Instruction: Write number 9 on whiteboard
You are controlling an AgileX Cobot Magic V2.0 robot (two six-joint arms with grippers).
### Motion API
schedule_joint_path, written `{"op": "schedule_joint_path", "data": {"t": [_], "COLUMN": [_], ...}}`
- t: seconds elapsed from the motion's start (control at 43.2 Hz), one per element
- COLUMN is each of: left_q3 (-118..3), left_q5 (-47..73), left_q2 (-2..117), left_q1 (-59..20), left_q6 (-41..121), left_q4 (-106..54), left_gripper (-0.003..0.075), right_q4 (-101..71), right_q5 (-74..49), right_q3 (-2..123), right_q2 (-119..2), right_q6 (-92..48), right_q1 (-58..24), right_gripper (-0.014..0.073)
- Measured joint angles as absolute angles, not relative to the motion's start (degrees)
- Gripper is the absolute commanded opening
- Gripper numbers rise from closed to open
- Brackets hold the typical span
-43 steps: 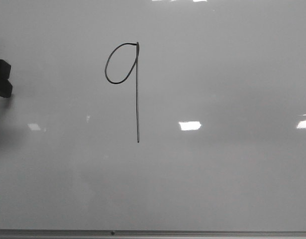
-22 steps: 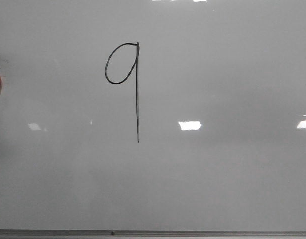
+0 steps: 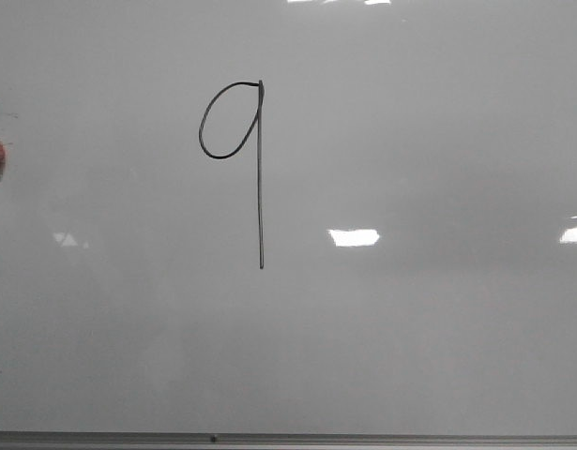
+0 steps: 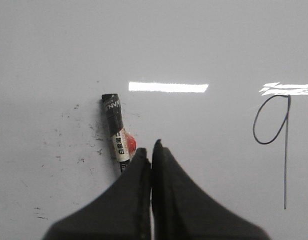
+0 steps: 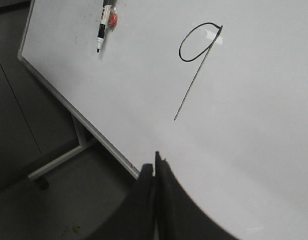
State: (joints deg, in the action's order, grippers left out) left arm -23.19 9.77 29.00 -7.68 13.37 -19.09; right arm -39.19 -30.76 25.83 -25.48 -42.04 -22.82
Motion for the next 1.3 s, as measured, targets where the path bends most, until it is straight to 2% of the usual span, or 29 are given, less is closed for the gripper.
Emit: {"op": "schedule_joint_path", "data": {"t": [0.347, 0.486, 0.996, 1.297], "left_q3": [-22.74, -22.74, -22.11, -10.55], "left_q5": [12.82, 12.82, 12.20, 10.96], "left_q2": [5.51, -0.03, -0.39, -0.39], "left_q1": [-7.68, -7.68, -7.68, -4.87], "left_q6": [13.37, 13.37, 13.37, 13.37], "left_q4": [-19.09, -19.09, -18.75, -10.72], "left_gripper": [-0.0019, -0.0019, -0.0019, -0.0019], "right_q4": [-39.19, -39.19, -39.19, -39.19], "right_q5": [-30.76, -30.76, -30.89, -30.89], "right_q3": [25.83, 25.83, 25.83, 25.83], "right_q2": [-25.48, -25.48, -25.48, -25.48], "right_q6": [-42.04, -42.04, -42.04, -42.04], "right_q1": [-22.82, -22.82, -22.82, -22.82], "right_gripper": [-0.0067, -0.0067, -0.0067, -0.0067]}}
